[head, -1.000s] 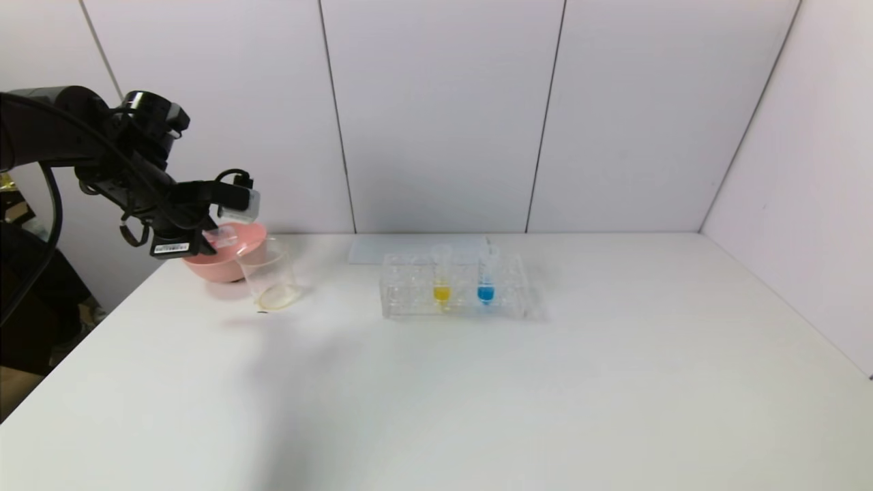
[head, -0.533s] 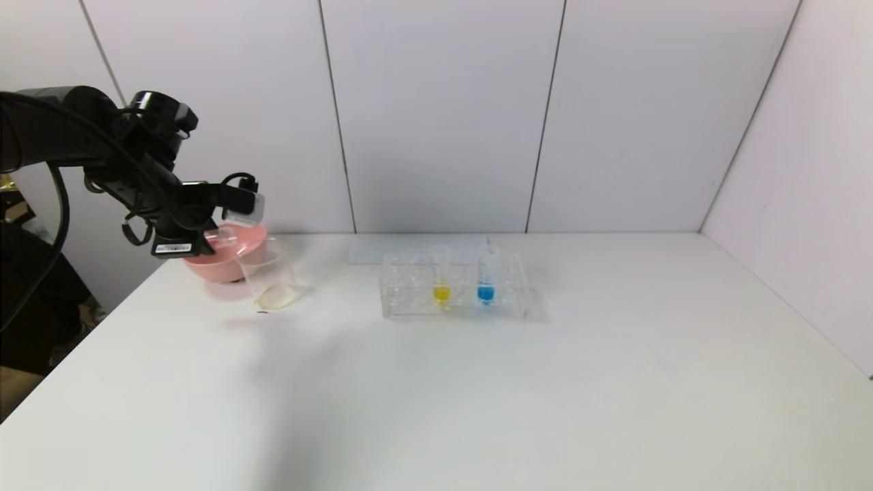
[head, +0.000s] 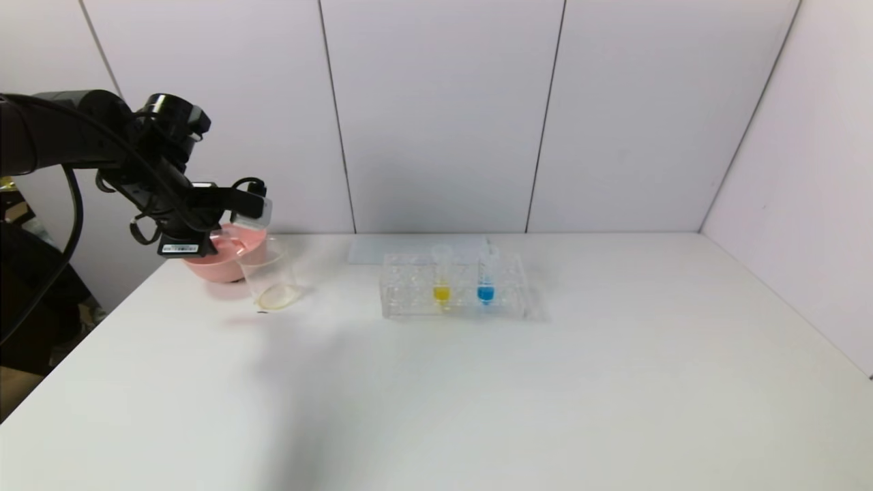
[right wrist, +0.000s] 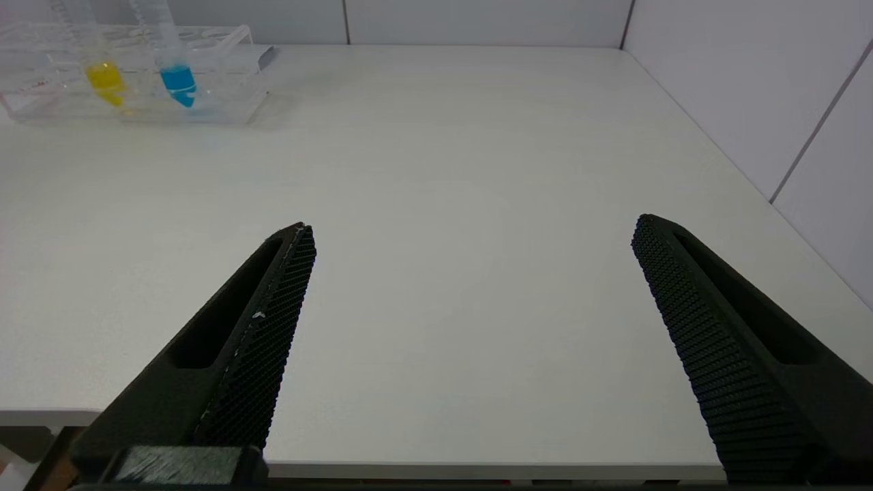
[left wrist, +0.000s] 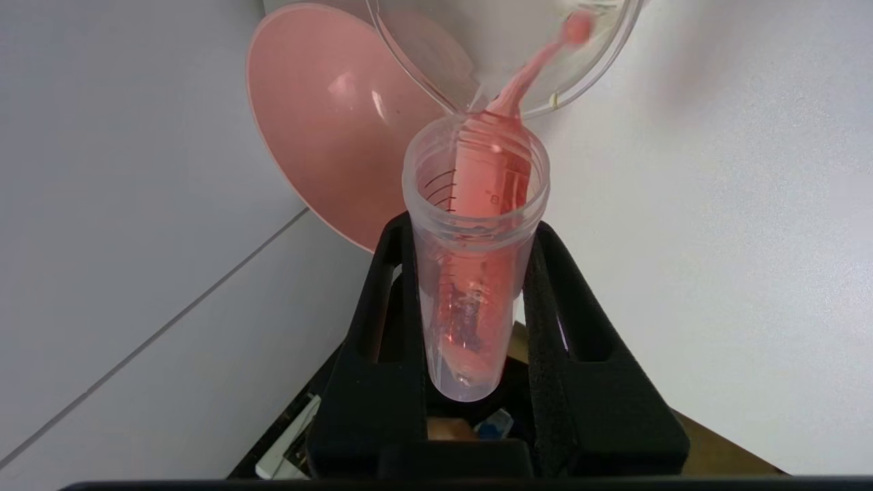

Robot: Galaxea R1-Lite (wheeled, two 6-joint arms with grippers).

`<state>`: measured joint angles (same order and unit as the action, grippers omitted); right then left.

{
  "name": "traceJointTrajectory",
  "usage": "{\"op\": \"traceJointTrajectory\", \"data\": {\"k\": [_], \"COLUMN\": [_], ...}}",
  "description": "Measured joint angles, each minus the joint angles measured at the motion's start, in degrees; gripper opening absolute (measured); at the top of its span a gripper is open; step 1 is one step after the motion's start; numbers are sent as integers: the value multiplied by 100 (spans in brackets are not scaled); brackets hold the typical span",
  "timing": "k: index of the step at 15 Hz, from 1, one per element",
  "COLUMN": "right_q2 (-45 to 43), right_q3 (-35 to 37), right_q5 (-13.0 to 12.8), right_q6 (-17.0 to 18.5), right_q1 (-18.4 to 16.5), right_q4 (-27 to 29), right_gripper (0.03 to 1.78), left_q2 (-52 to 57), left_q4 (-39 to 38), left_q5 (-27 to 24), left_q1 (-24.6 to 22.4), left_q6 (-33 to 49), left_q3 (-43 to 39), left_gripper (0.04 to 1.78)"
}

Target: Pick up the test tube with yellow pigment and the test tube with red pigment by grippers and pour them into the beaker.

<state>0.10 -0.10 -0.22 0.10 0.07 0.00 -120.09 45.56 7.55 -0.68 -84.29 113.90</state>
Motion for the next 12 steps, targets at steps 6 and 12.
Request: {"op": "traceJointTrajectory", "data": {"k": [6,12], "right_q2": [0,0], "right_q3": [0,0], "right_q5": [1,1], "right_q6": [-2,-2], "right_q1": [0,0], "right_q4": [0,0], "right_gripper": [170,170], "left_q2": [-33,-41], "left_q4": [-49,-49], "left_q5": [295,607], "left_q1": [99,172], "left_q6": [-24,-33], "left_q3": [0,0], "left_gripper": [44,44]}}
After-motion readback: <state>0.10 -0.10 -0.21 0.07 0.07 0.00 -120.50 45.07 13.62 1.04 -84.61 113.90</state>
